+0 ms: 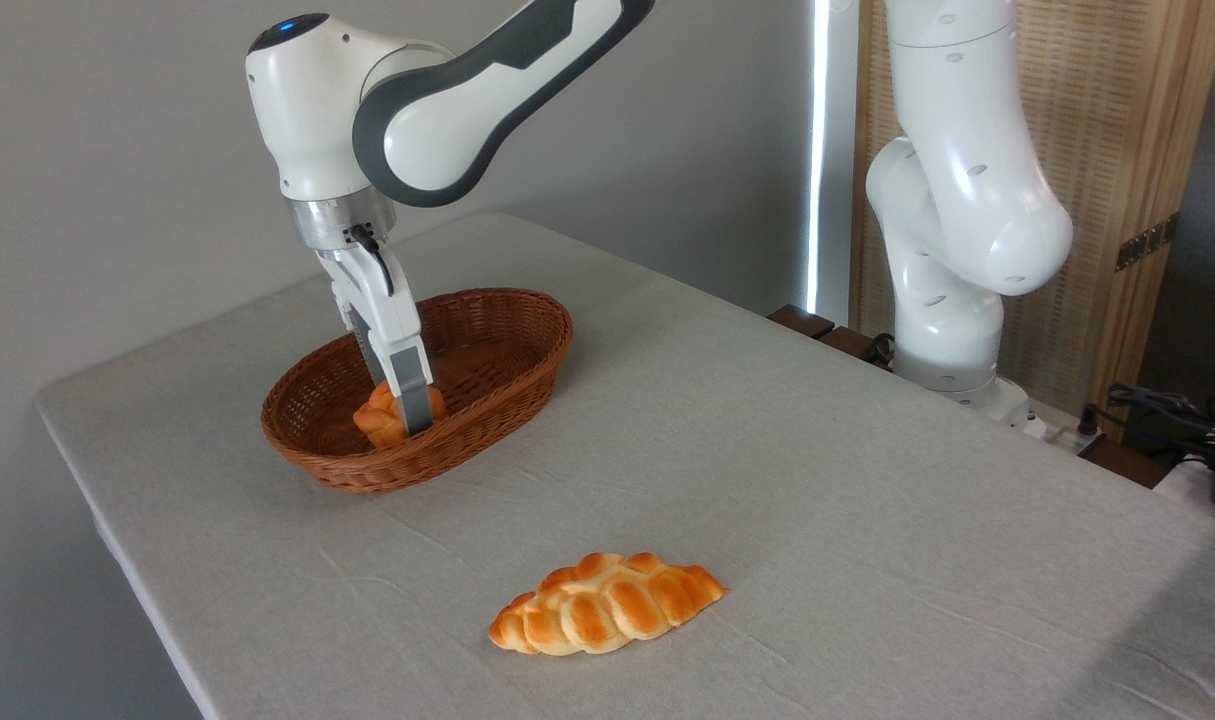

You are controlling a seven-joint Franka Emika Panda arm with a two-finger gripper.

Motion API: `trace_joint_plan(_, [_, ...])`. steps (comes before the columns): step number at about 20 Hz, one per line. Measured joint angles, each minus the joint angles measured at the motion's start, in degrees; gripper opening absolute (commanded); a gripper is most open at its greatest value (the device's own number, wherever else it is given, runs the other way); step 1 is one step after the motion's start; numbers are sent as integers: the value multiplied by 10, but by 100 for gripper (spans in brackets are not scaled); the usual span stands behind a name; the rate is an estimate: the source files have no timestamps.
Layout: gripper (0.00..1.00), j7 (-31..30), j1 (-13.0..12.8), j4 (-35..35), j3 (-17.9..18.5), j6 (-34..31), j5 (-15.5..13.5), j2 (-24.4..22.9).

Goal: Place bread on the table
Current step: 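Lower the gripper into the basket over the small round roll, then close the gripper on the round roll and lift it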

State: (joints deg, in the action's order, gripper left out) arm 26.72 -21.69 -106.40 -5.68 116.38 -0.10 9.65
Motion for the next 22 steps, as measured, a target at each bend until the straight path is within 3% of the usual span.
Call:
trace_joint_plan(14, [33, 0, -2, 5, 0, 0, 0, -7])
trace_joint_plan(22, [40, -29, -2, 9, -5, -44, -27, -86])
